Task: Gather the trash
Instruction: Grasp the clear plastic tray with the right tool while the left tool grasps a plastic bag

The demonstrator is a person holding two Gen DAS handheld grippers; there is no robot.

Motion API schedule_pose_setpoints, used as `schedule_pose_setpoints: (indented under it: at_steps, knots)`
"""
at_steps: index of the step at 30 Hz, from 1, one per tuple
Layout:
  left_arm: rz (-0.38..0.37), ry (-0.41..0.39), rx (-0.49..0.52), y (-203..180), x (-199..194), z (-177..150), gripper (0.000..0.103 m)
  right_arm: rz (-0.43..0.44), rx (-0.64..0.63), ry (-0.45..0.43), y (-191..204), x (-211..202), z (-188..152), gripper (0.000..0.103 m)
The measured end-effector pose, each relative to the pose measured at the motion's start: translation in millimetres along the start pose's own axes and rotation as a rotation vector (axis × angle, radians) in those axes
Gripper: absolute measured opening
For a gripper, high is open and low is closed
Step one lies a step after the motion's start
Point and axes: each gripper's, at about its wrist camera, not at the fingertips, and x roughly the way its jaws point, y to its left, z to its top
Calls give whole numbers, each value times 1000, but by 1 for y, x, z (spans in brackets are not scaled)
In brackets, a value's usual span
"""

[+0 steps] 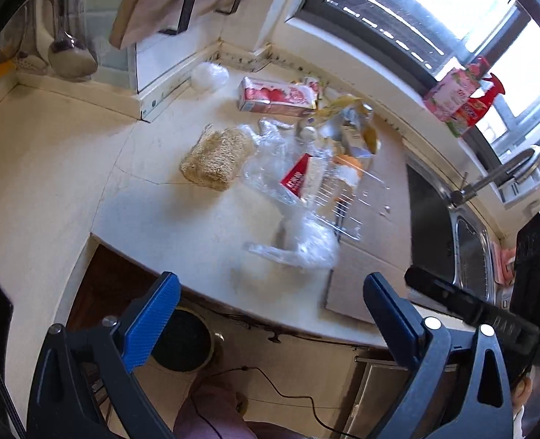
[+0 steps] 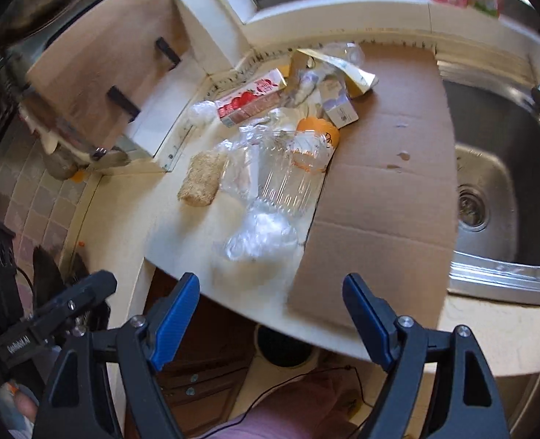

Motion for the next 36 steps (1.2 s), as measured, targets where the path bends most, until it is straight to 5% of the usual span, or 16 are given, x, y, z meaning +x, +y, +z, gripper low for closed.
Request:
schedule_pose_setpoints:
  at_steps: [9,12,15,22,33,36]
  knots:
    - [-75,159,41,-9,72,26,92,20,129,36,-30,75,66,74]
    - [-100,190,72,-20,87,30,92,23,145,71,-36,93,72,53]
    - [-132,231,84,-28,102,32,92,81,174,117,-41,107,71,17]
    - [-165,271,77,-36,129,41,92,145,202,-11,-47,80,71,14]
    - [-165,306,124,-60,157,39,91,28,225,-221,-68,2,54,14]
    - [-158,329,131,-67,168,36,77,6,252,-222,-78,-7,38,14]
